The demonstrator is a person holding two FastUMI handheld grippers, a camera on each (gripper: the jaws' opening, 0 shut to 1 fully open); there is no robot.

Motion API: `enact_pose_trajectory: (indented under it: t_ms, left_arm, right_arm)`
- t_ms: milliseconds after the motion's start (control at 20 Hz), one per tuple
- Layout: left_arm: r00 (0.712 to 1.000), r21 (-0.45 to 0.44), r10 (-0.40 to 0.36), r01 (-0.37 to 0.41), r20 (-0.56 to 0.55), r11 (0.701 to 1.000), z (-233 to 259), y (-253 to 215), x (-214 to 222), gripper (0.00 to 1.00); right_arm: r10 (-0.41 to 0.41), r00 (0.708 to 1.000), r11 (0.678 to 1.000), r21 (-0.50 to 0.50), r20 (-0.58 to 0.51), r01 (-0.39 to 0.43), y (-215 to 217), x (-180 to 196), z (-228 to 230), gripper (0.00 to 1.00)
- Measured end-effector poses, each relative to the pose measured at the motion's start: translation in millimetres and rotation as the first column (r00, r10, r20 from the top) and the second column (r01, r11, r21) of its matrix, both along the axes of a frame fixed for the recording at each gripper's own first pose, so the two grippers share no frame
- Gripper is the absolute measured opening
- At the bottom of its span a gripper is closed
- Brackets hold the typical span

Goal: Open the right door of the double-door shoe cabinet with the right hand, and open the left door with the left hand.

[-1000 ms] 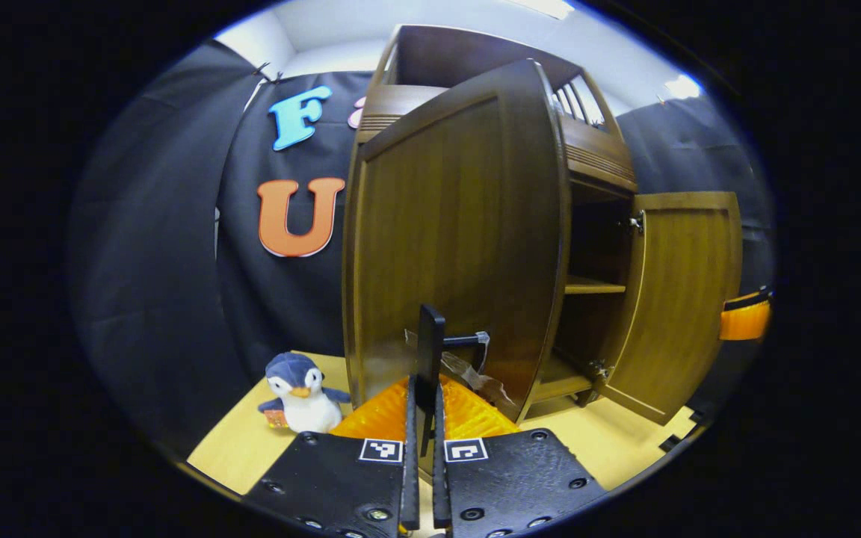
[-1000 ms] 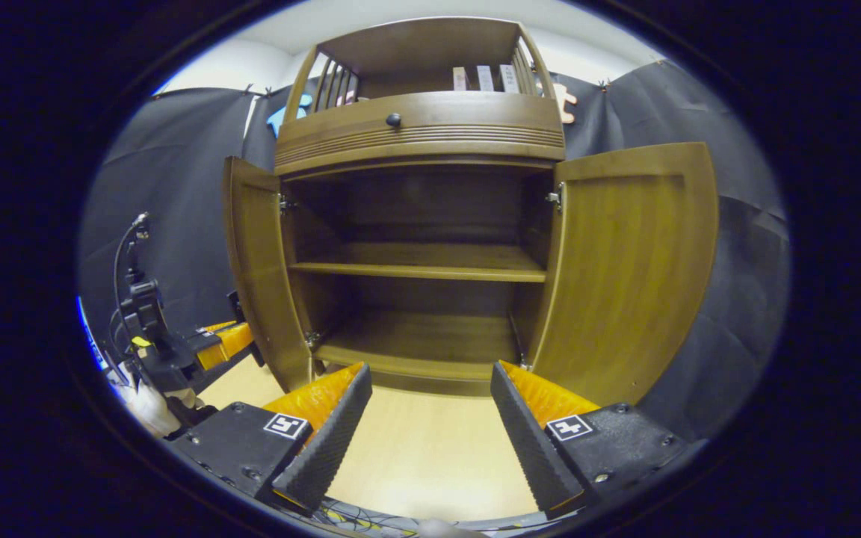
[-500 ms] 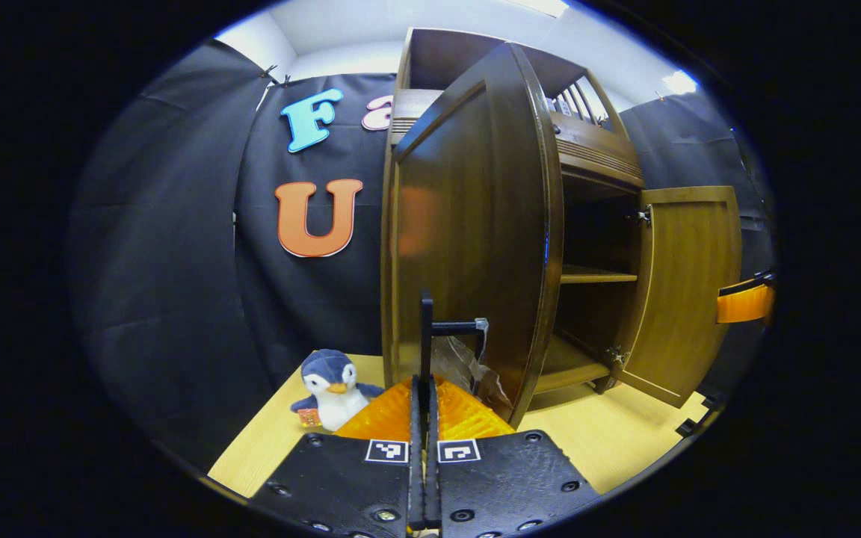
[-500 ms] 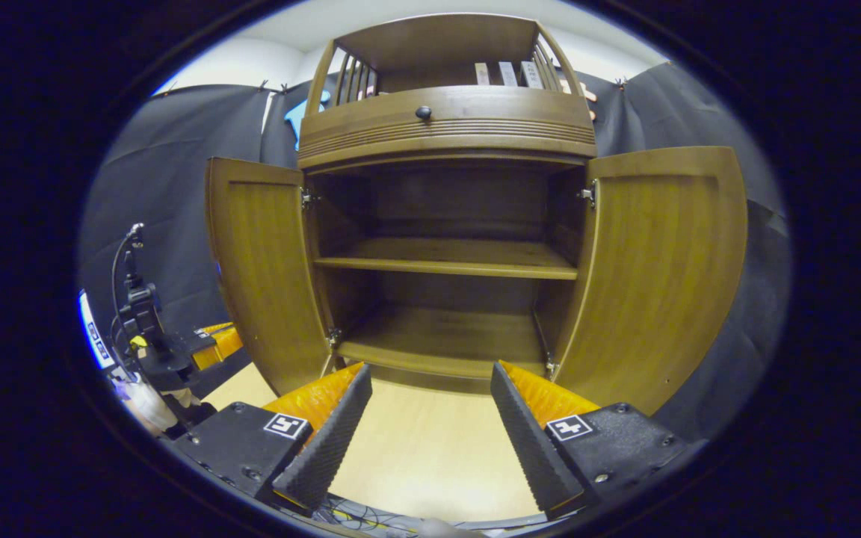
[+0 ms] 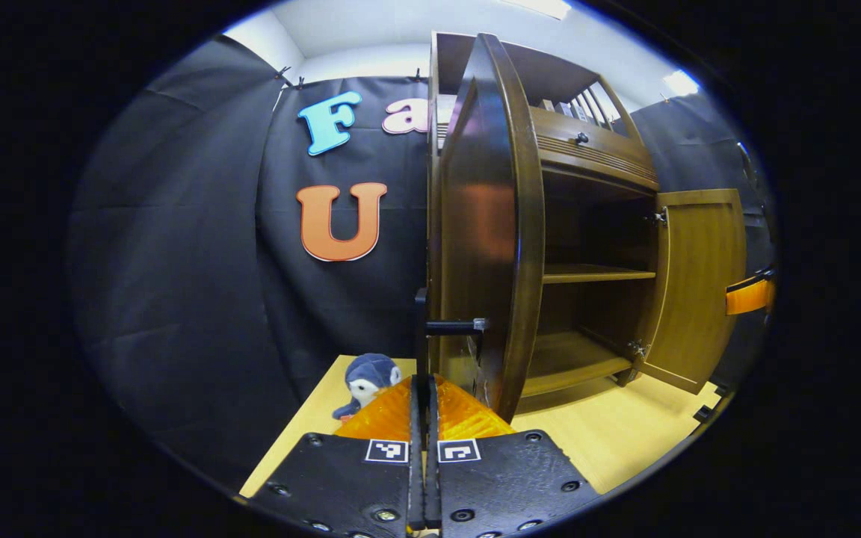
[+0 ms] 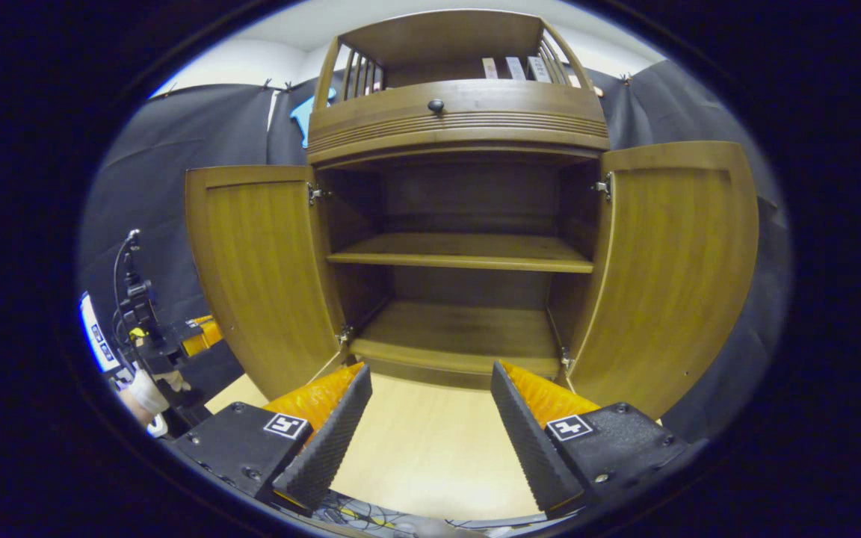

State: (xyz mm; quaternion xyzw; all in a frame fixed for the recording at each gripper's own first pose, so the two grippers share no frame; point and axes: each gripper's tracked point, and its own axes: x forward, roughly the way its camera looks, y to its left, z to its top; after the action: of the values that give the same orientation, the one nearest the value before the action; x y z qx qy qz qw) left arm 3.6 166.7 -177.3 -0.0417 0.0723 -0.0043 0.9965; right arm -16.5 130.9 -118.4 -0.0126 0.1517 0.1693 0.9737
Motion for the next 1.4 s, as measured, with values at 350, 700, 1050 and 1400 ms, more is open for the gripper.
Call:
enact_pose_trajectory:
  t_ms: [350,700,1050,1400]
  left_arm:
    - [0.990,-0.024,-0.142,0.141,-0.005,0.990,-2.2,15.6,3.4,0.00]
    - [0.952,-0.048,-0.305,0.303,-0.024,0.952,-1.9,18.5,3.7,0.00]
    - [0.954,-0.006,-0.278,0.279,-0.107,0.960,-20.5,28.5,-13.7,0.22]
    - [0.985,-0.001,-0.070,0.071,-0.161,0.997,-16.4,39.9,-52.0,0.95]
  right_arm:
    - [0.014,1.000,1.000,-0.004,-0.006,-0.014,3.8,-0.9,-0.4,1.00]
    - [0.019,1.000,1.000,-0.006,-0.024,-0.020,3.4,-1.2,-3.5,1.00]
    - [0.022,1.000,1.000,-0.007,-0.012,-0.022,0.3,4.4,0.6,1.00]
    - [0.002,1.000,1.000,-0.005,0.006,-0.002,-15.4,13.2,-0.7,1.00]
